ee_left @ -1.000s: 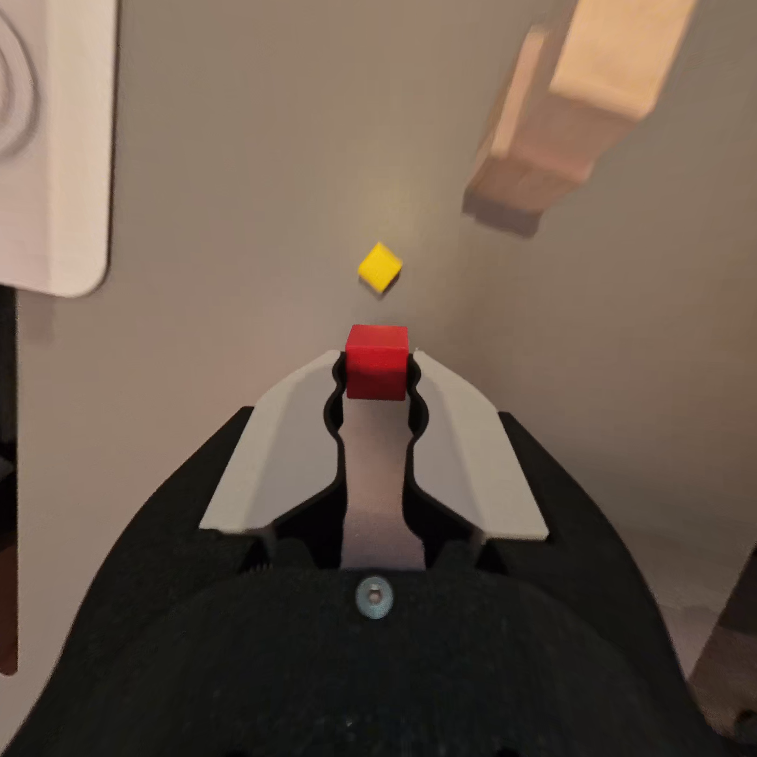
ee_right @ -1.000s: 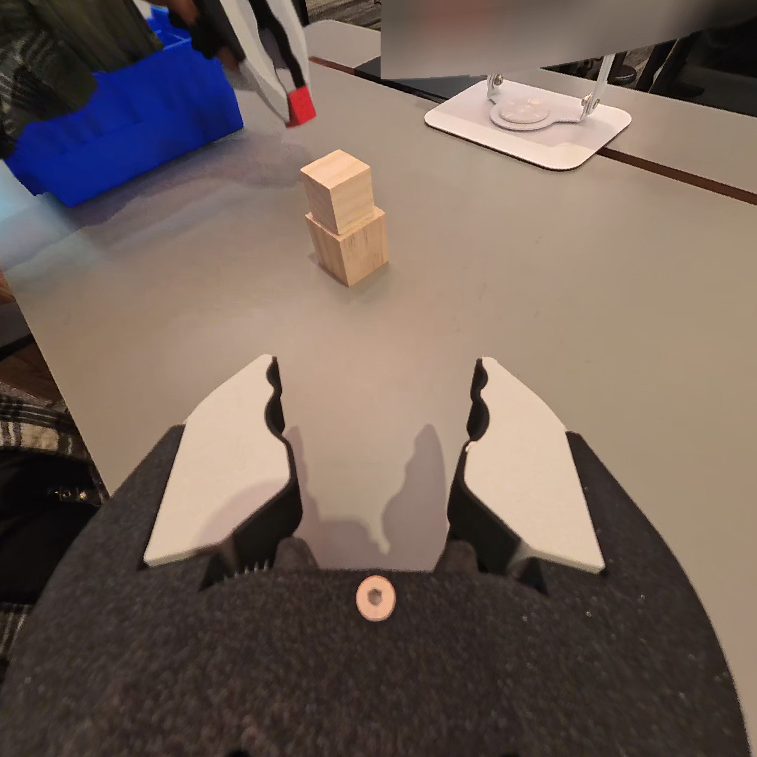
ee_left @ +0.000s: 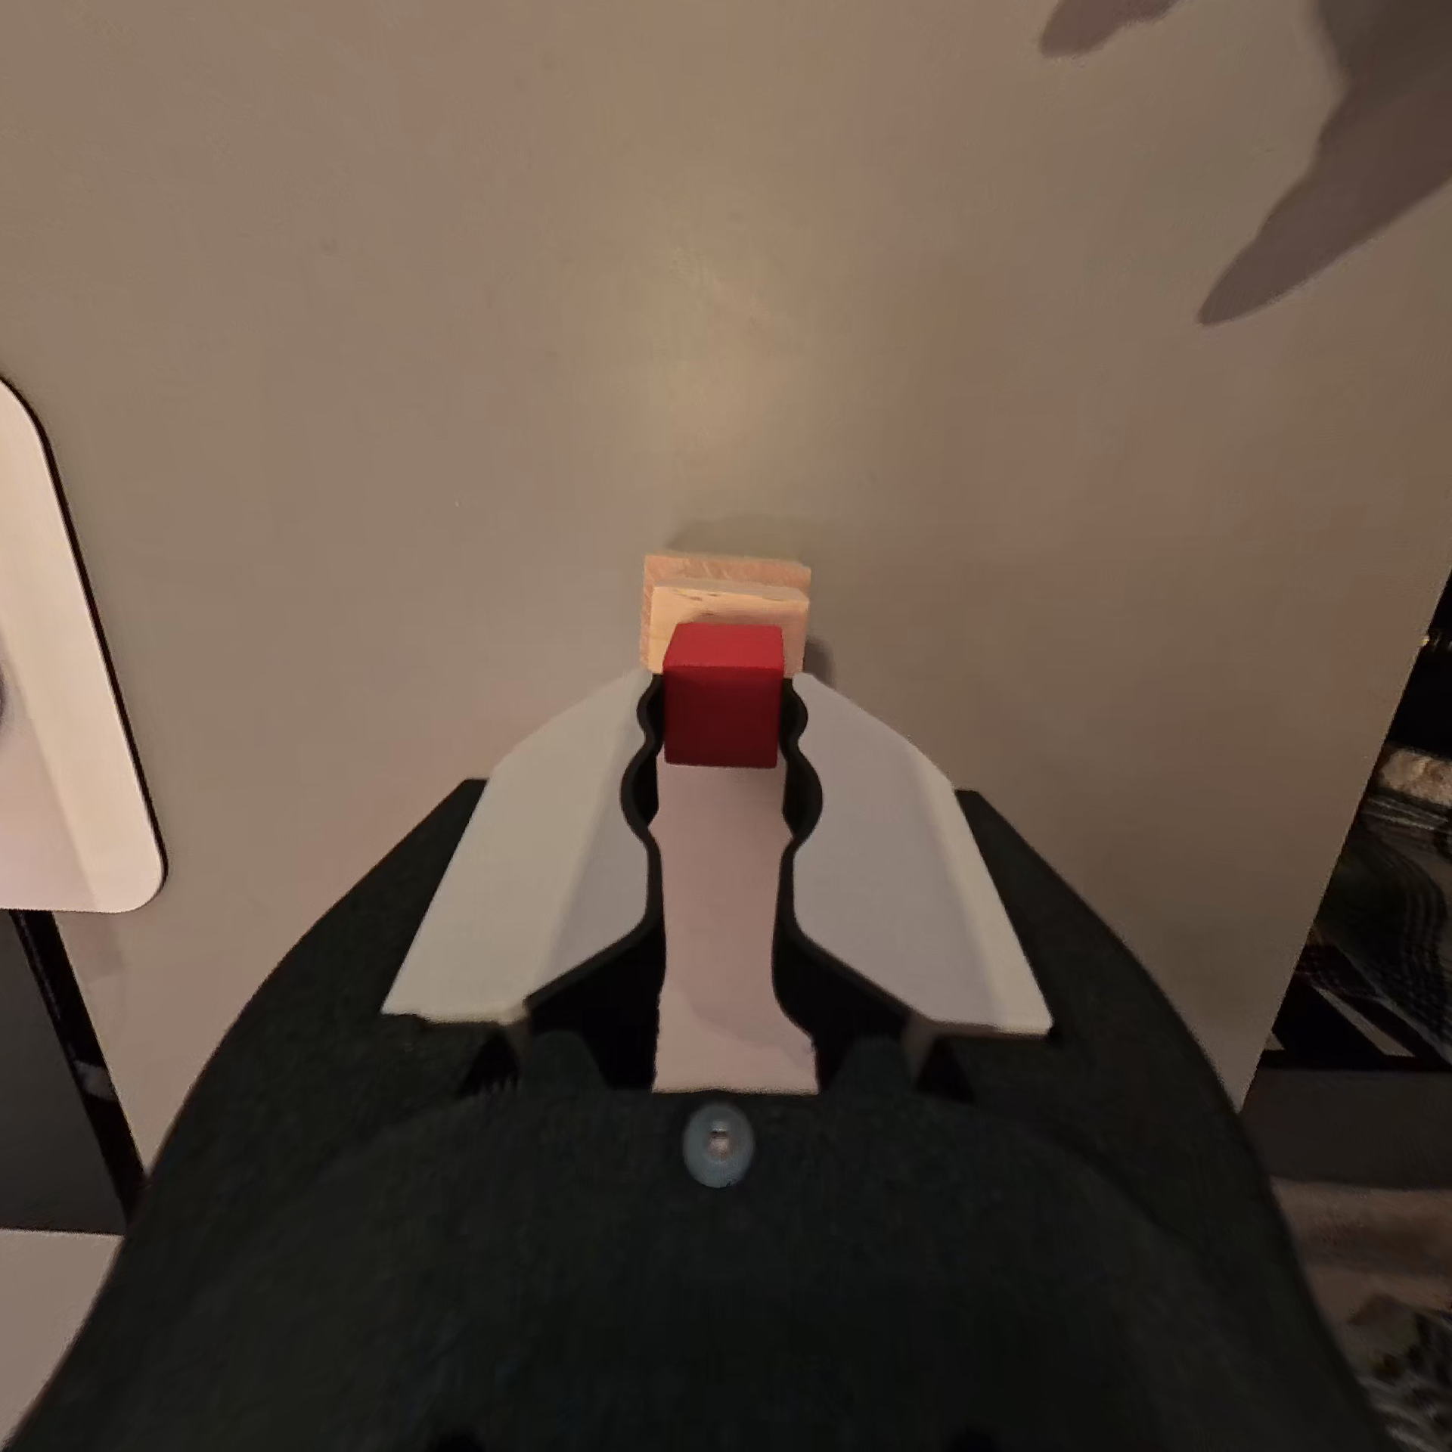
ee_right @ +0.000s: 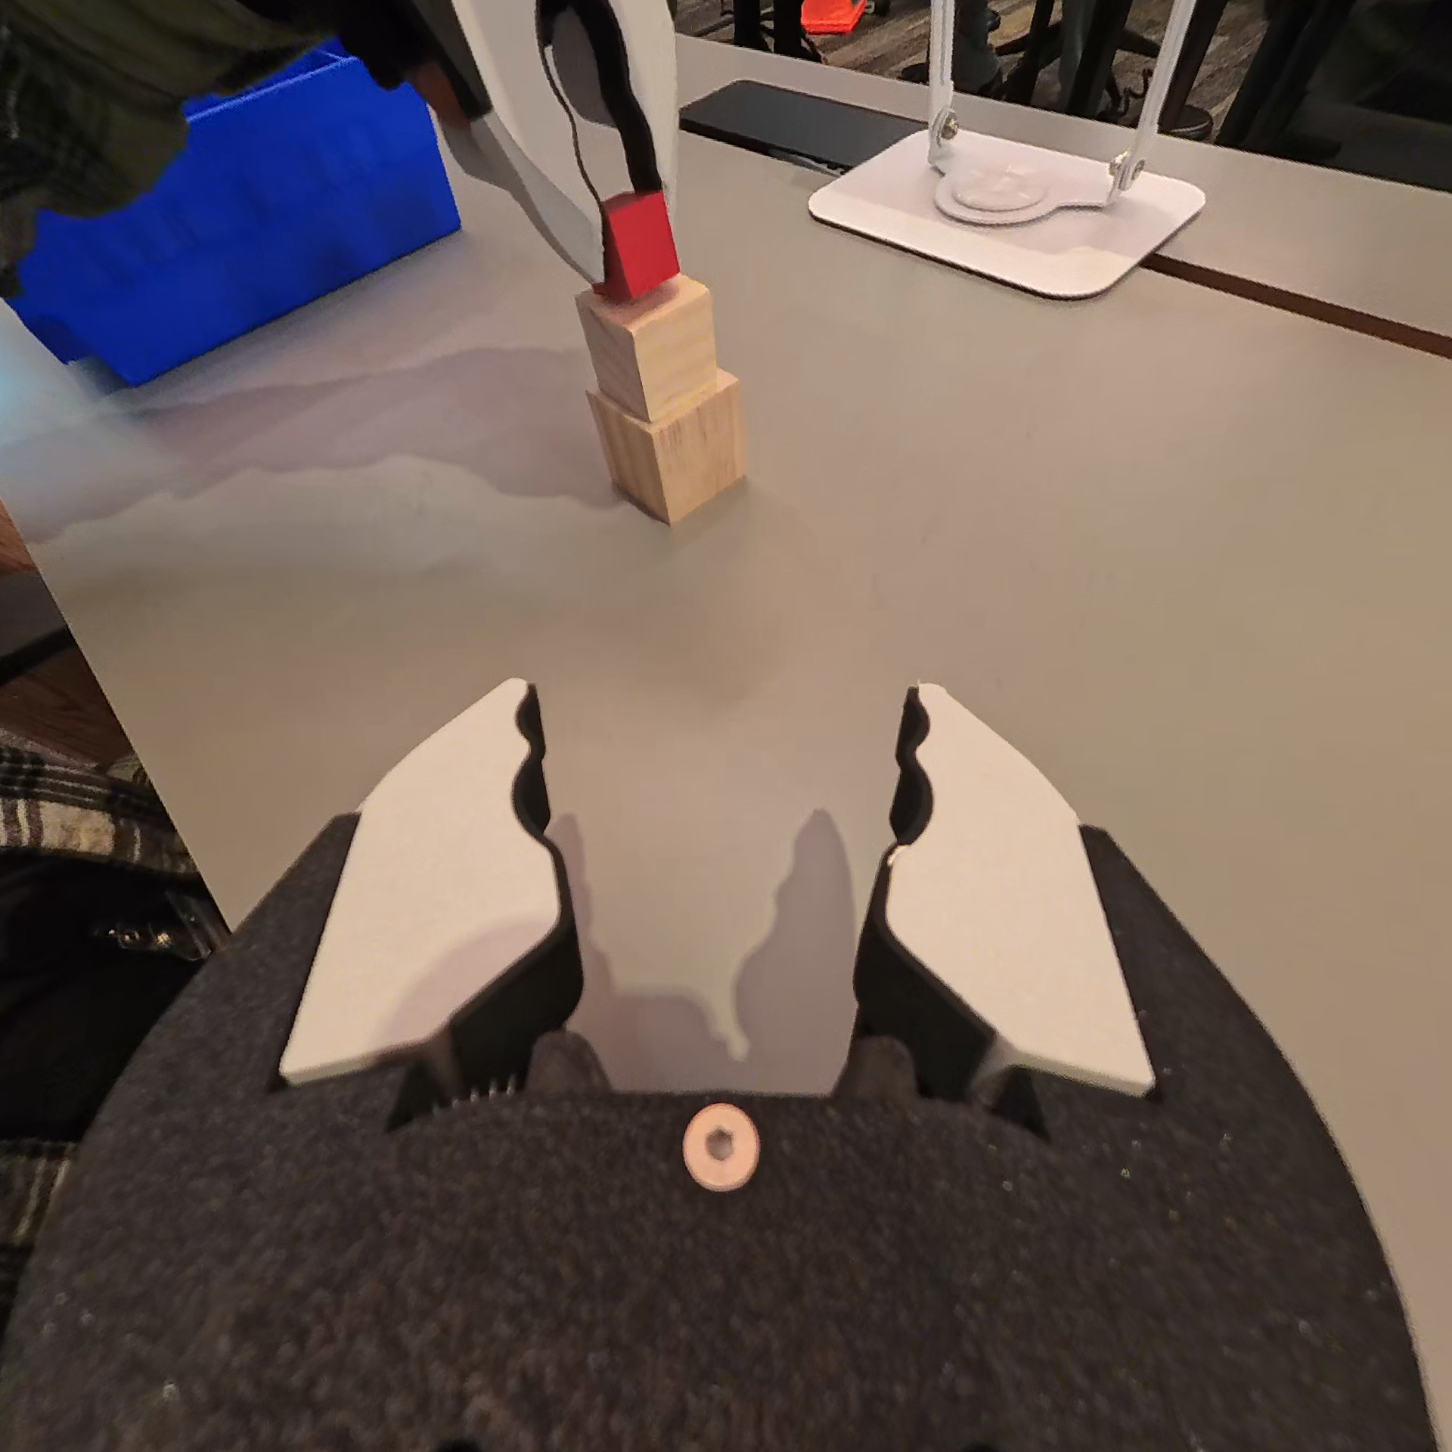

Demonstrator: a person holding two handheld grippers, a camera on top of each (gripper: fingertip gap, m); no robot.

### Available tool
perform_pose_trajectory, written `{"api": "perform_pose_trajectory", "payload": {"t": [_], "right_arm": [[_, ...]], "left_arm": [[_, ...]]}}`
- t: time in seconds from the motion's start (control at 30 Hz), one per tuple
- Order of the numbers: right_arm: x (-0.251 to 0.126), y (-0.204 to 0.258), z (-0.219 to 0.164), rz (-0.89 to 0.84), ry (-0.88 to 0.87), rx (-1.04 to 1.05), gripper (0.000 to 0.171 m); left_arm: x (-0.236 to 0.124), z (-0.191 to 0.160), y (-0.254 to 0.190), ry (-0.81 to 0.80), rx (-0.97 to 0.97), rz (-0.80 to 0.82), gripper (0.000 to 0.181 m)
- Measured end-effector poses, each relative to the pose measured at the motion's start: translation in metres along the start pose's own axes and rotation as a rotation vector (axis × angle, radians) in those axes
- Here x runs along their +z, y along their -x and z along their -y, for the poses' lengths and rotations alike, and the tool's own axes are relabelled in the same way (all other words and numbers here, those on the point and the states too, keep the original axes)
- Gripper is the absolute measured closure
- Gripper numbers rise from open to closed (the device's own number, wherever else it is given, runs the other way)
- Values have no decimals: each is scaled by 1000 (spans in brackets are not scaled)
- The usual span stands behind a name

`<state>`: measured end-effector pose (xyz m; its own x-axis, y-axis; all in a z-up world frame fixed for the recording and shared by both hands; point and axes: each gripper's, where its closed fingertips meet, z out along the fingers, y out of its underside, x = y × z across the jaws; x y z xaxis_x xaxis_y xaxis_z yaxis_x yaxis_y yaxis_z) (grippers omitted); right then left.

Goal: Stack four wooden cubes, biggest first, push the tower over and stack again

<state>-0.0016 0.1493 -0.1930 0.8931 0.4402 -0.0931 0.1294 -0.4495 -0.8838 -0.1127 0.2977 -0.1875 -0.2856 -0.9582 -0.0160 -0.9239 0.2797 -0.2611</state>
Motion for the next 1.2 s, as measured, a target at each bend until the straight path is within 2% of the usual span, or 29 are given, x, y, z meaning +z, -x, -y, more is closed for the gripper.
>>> {"api": "perform_pose_trajectory", "payload": {"t": [0.57, 0.77, 0.9, 1.07, 1.2], "right_arm": [[-5, -5, -3, -2, -13, 15, 85], [-5, -5, -3, -3, -16, 18, 83], [-7, -6, -4, -10, -18, 16, 83], [-8, -8, -4, -14, -26, 22, 83], [-6, -8, -3, -8, -15, 20, 83]], "left_arm": [[6, -2, -2, 108, 54, -9, 153], [1, 1, 0, 71, 66, 4, 131], [-18, -6, 13, -36, 57, 65, 112], [-34, -35, 45, -271, -5, 148, 109], [-29, -57, 57, -457, -65, 118, 116]]}}
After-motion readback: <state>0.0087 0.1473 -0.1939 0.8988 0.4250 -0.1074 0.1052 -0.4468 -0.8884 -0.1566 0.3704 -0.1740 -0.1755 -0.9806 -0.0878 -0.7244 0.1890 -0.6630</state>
